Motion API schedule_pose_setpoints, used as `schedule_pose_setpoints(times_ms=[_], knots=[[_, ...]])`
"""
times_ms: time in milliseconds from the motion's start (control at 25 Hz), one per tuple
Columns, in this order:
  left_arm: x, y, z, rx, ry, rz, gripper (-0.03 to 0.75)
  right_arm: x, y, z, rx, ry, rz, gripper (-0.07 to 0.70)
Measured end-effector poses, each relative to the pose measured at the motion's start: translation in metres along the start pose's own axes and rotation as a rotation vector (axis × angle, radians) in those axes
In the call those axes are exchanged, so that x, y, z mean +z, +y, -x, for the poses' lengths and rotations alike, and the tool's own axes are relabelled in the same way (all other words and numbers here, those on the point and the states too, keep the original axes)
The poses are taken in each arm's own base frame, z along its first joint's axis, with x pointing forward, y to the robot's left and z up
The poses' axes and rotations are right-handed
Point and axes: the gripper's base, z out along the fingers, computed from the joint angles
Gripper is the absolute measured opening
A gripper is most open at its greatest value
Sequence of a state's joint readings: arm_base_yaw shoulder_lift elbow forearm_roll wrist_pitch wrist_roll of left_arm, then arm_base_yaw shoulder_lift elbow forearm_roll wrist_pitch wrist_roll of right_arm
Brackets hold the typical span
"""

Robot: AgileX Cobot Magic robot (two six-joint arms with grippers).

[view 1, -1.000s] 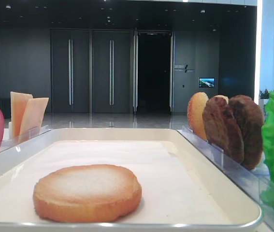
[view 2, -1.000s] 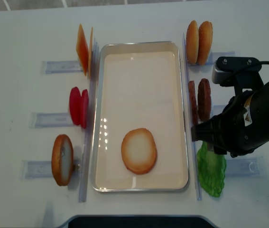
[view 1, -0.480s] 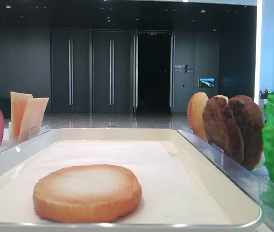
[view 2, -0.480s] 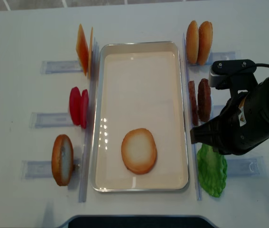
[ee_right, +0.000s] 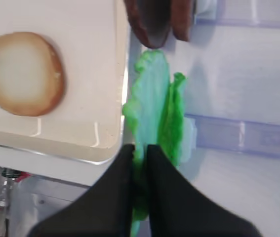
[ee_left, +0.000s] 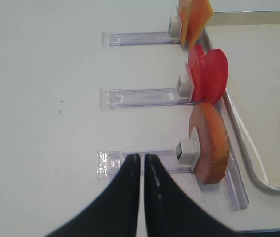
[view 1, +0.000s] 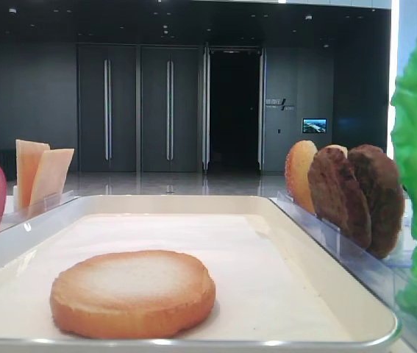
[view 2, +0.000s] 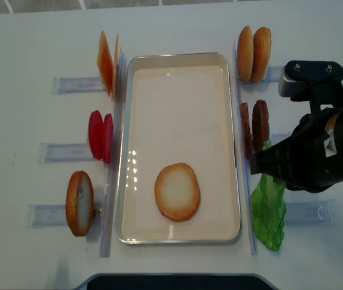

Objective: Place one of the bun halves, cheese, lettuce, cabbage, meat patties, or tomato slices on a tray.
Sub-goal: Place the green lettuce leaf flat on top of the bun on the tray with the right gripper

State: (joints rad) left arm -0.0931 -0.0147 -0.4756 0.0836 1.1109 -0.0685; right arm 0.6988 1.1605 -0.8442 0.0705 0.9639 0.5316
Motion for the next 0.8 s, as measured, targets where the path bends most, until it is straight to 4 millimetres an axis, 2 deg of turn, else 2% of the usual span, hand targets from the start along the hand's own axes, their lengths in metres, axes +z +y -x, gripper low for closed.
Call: schedule_pose_setpoints(times_ms=[160, 360, 560, 800], knots=[[0.0, 0.0, 0.0, 0.0, 0.0, 0.0, 0.013, -0.018, 0.009, -0.001, -0.029, -0.071, 0.145, 0.065], [0.0, 0.0, 0.0, 0.0, 0.0, 0.0, 0.013, -0.021, 0.026, 0.003, -0.074, -0.125, 0.324, 0.065], [0.0, 0.0, 0.0, 0.0, 0.0, 0.0, 0.013, -0.008, 0.045, 0.01, -0.125, -0.101, 0.48, 0.065], [0.0, 0.0, 0.0, 0.0, 0.0, 0.0, 0.013, 0.024, 0.065, 0.02, -0.187, -0.041, 0.633, 0.065]])
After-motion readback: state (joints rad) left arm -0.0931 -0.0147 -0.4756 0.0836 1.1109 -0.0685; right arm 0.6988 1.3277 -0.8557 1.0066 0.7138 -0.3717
